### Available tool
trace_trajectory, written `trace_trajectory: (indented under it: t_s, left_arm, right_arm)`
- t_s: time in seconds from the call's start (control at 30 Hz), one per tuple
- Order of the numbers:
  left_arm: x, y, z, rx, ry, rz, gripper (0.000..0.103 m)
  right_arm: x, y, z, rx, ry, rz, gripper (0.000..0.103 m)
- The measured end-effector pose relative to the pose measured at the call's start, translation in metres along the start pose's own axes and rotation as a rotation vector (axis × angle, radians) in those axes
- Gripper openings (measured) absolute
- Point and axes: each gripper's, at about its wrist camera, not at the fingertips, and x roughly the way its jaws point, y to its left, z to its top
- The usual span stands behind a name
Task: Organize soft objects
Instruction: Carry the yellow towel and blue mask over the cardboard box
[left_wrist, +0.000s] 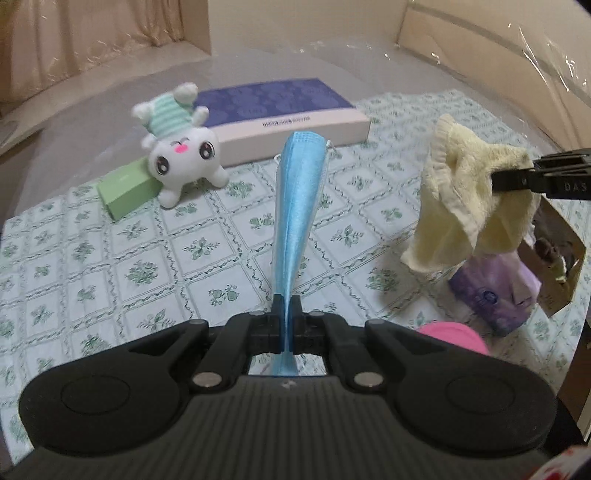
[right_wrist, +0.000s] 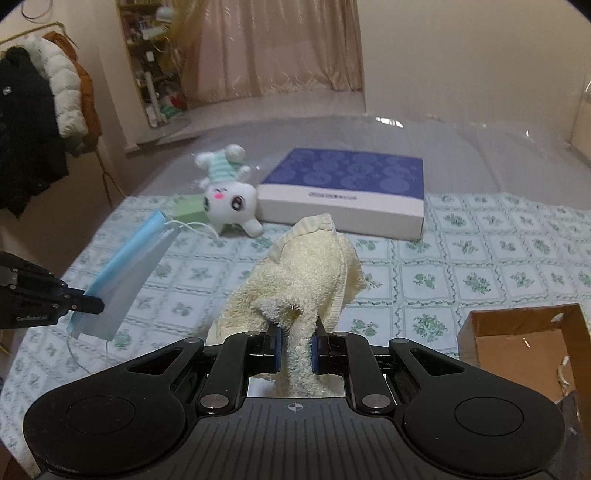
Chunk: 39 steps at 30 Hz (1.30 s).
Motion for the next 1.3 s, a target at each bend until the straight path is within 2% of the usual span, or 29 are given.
trace_trajectory:
  t_s: [0.3, 0.53, 0.83, 1.3]
  left_arm:
    - [-0.072, -0.037, -0.016, -0.055, -0.093, 0.013, 0.001]
    - [-0.105, -0.07, -0.034, -0.098, -0.149, -0.042, 0.001]
    - [-0.115, -0.115, -0.05, -0.13, -0.173, -0.094, 0.001]
    - [-0.103, -0.194, -0.057, -0.17, -0.185, -0.178, 0.001]
  right_arm:
    - [-0.079, 0.003, -0.018, 0.033, -0.099, 0.034, 0.014]
    - [-0.134, -0.014, -0.04, 0.101, -0.175, 0.075, 0.014]
    - [-0.19, -0.047, -0.074, 0.14, -0.241, 0.03, 0.014]
    - [-0.228, -0.088, -0.131, 0.184, -0.259, -0.038, 0.014]
